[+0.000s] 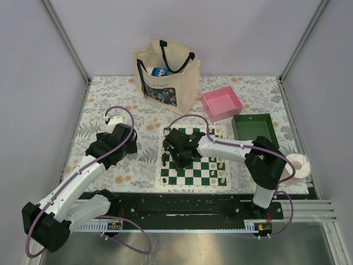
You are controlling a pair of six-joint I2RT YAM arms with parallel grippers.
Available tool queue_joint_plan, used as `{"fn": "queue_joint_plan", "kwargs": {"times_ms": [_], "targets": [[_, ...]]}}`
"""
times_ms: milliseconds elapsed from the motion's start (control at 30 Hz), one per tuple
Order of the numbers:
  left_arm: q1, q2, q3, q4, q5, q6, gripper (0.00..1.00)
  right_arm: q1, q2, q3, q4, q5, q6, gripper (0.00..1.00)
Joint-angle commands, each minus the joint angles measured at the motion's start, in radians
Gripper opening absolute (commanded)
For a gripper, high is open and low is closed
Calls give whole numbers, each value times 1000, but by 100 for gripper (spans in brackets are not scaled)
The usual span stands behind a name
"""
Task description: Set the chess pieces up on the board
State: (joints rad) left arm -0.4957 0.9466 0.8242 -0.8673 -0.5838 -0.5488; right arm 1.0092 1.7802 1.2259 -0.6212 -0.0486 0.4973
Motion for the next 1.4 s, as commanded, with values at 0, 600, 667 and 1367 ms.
{"fn": "queue_joint_plan", "kwargs": {"times_ms": [0, 600, 667, 1367], "targets": [[5, -6, 26, 21, -39, 12, 99, 31, 38, 69, 8, -27, -26, 14], [6, -5, 26, 19, -44, 9, 99, 52, 88, 92, 9, -2, -29, 15], [5, -5, 26, 21, -44, 9, 99, 52, 88, 92, 9, 10, -28, 16], [5, -5, 27, 22, -40, 12, 99, 52, 119, 116, 11, 10, -32, 21]]}}
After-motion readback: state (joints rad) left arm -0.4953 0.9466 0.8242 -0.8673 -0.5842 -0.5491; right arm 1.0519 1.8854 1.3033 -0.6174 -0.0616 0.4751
